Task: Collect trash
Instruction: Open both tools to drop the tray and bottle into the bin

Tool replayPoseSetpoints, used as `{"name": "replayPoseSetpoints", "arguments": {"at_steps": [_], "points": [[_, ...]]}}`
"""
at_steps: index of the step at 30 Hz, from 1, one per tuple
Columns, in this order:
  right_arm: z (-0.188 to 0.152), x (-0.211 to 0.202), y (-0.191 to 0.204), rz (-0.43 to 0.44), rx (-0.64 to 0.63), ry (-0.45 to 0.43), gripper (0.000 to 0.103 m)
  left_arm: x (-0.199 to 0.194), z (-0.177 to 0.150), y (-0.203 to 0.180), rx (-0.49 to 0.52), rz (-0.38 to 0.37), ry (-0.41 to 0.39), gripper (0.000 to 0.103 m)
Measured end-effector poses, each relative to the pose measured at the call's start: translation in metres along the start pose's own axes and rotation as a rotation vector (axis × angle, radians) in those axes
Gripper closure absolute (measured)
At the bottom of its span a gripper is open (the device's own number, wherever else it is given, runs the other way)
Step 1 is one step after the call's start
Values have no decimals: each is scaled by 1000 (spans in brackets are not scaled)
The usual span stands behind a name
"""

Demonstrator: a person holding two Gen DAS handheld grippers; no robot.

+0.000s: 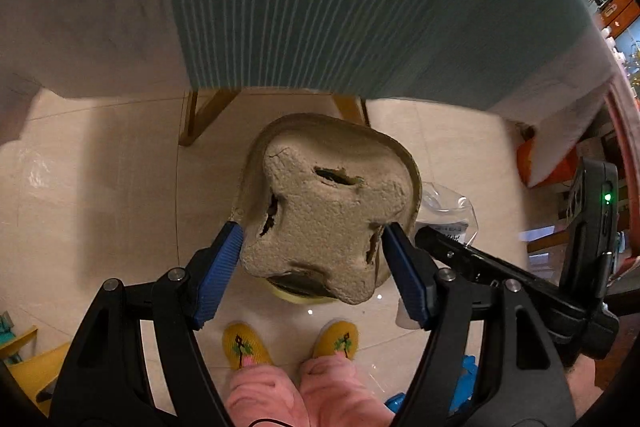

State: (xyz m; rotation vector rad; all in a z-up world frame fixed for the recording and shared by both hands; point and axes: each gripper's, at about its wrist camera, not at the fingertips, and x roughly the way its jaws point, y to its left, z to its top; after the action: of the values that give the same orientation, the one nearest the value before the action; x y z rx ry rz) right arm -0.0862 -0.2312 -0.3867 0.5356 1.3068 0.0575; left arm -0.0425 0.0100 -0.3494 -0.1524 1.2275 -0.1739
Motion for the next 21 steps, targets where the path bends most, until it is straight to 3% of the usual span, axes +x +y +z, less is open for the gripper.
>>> {"name": "replayPoseSetpoints", "arguments": {"at_steps": [2, 4, 6, 9, 11, 21], "points": [[1, 23, -7, 6, 33, 7, 49, 23, -3, 4, -4, -4, 10, 33], [-4, 39, -16, 7, 56, -2, 40, 44, -2, 6, 2, -1, 33, 32], [-3, 46, -17, 8, 61, -13, 39, 59, -3, 6, 11, 11, 45, 29], [-11, 52, -23, 4, 52, -31, 39, 72, -5, 4, 18, 22, 41, 16], [-16, 51, -22, -1, 41, -45, 39, 76, -6, 3, 23, 31, 32, 16], [21, 41, -12, -38, -14, -122, 39, 62, -4, 12, 4, 60, -36, 7]]}}
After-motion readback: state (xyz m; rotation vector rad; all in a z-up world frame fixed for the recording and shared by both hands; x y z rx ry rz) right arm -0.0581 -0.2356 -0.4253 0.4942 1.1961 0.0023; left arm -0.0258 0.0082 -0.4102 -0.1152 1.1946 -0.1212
